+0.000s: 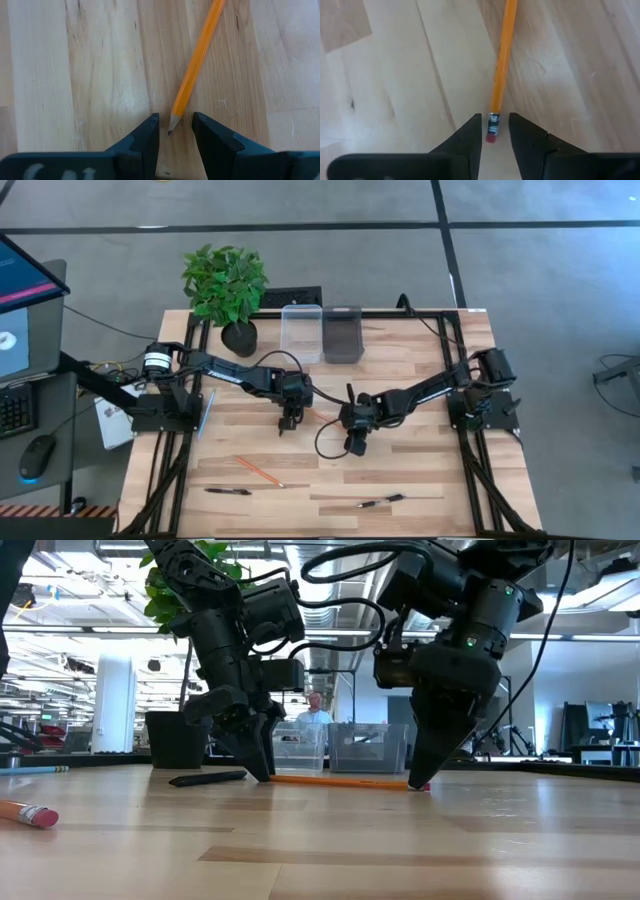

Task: Sort pens & pencils
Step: Put the top orange pencil into the transparent bin

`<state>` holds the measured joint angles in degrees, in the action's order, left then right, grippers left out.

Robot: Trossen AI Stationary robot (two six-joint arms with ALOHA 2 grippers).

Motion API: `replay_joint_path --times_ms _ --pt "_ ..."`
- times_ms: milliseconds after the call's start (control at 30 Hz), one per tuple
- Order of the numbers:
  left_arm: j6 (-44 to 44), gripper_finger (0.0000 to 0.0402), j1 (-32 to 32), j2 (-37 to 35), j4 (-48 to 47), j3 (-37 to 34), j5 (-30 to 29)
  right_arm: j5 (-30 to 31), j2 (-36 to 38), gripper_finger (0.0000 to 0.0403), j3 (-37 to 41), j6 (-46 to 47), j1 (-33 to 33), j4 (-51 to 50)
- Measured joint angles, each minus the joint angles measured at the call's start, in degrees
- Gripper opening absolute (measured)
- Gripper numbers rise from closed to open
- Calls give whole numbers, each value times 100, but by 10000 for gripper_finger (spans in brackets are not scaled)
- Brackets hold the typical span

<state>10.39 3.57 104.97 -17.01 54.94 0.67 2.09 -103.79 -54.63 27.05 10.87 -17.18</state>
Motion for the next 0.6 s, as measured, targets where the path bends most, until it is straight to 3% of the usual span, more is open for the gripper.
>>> replay_joint_path --times_ms 600 --pt "90 112 -9 0 17 2 -245 -26 -205 117 -31 282 -12 -209"
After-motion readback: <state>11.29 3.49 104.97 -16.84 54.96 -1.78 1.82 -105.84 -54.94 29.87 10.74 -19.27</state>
